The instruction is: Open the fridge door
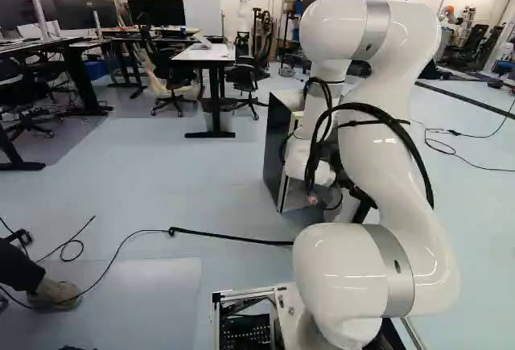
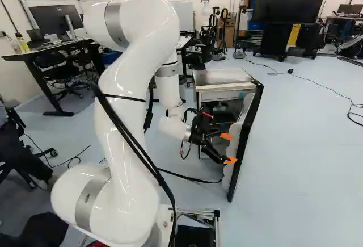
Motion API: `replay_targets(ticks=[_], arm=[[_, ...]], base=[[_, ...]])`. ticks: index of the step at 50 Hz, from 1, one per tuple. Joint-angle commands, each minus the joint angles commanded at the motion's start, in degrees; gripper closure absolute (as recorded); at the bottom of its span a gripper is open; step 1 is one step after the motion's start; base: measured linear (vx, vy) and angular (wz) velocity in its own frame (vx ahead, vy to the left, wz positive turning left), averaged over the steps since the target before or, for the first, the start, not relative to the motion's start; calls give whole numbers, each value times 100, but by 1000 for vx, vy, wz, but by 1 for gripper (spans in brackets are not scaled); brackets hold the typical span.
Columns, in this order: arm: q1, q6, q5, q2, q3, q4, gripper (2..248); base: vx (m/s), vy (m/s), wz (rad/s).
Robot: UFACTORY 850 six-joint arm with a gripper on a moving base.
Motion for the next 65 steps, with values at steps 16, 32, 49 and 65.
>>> replay_targets(ticks=[16, 32, 49, 65], arm=[[0, 0, 462, 0, 0, 0, 3], [-4, 0, 534, 318, 114, 0, 3], [-9, 0, 534, 760, 256, 0, 3], [-13, 0, 534, 1149, 363, 0, 3]], base=[[0, 0, 0], [0, 0, 0], [0, 0, 0], [0, 0, 0]])
